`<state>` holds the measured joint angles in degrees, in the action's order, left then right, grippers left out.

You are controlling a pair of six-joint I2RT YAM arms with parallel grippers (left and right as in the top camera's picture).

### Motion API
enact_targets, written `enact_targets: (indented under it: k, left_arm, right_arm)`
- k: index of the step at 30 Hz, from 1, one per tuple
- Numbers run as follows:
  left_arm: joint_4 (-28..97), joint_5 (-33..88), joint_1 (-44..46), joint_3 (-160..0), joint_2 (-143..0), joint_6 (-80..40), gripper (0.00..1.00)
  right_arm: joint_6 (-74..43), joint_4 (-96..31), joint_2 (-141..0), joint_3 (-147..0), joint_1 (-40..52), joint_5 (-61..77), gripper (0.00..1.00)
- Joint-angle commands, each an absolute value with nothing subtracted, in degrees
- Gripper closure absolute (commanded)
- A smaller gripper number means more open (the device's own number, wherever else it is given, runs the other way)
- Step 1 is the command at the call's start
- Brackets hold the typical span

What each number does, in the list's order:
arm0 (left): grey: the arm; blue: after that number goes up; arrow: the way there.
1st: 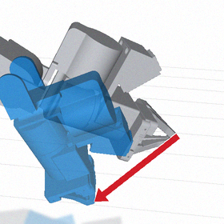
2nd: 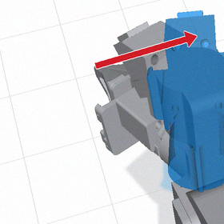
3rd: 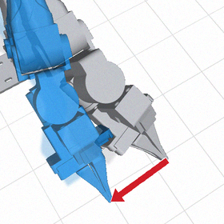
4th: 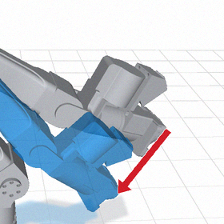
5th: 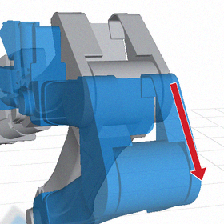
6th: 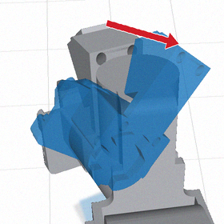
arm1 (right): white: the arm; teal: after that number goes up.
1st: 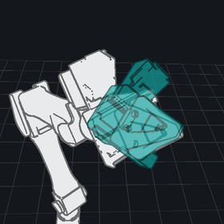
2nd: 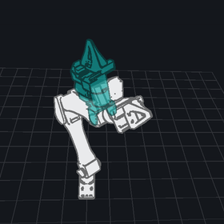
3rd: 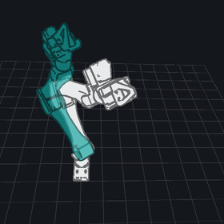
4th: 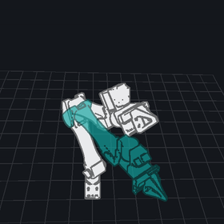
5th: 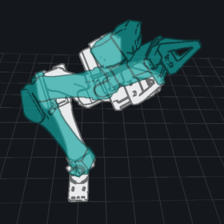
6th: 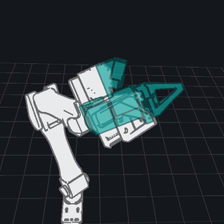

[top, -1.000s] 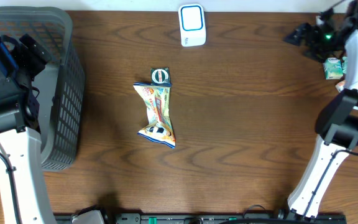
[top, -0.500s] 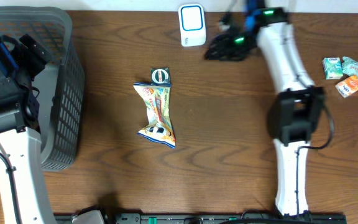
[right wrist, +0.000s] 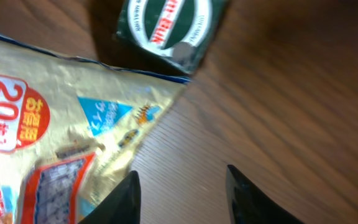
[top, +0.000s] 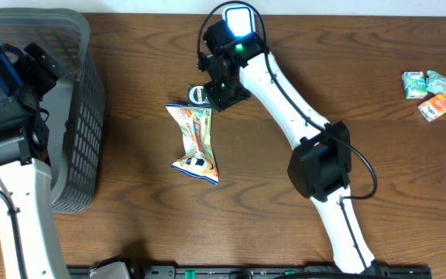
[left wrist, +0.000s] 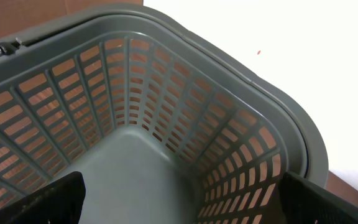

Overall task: Scan the item barcode
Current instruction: 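Move the right gripper to the white-and-yellow tissue bag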

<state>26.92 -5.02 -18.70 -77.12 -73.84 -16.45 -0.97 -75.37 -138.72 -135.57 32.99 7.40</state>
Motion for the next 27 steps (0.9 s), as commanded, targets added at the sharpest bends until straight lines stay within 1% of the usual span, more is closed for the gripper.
enact_targets:
  k: [1, 2, 3, 4, 9, 12, 15, 19, 23, 27]
  left_arm:
    - [26.94, -5.15, -18.96, -78.02, -73.95, -15.88, 0.02]
    - [26.94, -5.15, -18.96, -78.02, -73.95, -15.88, 0.02]
    - [26.94, -5.15, -18.96, -78.02, -73.95, -15.88, 0.02]
    - [26.94, -5.13, -18.96, -78.02, -73.95, -15.88, 0.02]
    - [26.94, -5.15, -18.96, -78.02, -73.95, -15.88, 0.02]
    - [26.94, -5.15, -18.96, -78.02, -73.95, -15.88, 0.02]
    - [26.94, -5.15, -18.96, -78.02, -73.95, -15.88, 0.02]
    - [26.94, -5.15, -18.96, -78.02, -73.95, -15.88, 0.02]
    - [26.94, -5.15, -18.96, -78.02, -73.95, -15.88, 0.02]
    - [26.94, -5.13, -18.96, -78.02, -73.95, -15.88, 0.02]
  right_arm:
    - [-1.61, -75.88, -131.04, -137.16, 34.79, -2.02, 0.48]
    - [-1.63, -75.85, -130.15, -137.16, 35.44, -1.89, 0.38]
    - [-1.63, -75.77, -129.71, -137.16, 35.88, -1.48, 0.34]
    - [-1.63, -75.68, -129.51, -137.16, 36.34, -1.06, 0.32]
    - [-1.69, -75.92, -130.45, -136.70, 39.13, 3.55, 0.31]
    - [-3.60, -75.88, -131.90, -136.16, 41.41, 3.44, 0.34]
    - [-5.91, -75.83, -133.99, -136.16, 43.79, 2.22, 0.35]
    - [-10.59, -76.01, -136.46, -136.09, 46.92, -3.57, 0.34]
    - [-14.17, -76.12, -138.85, -136.09, 50.04, -12.95, 0.33]
    - [-16.32, -76.40, -141.01, -136.09, 52.45, -18.85, 0.32]
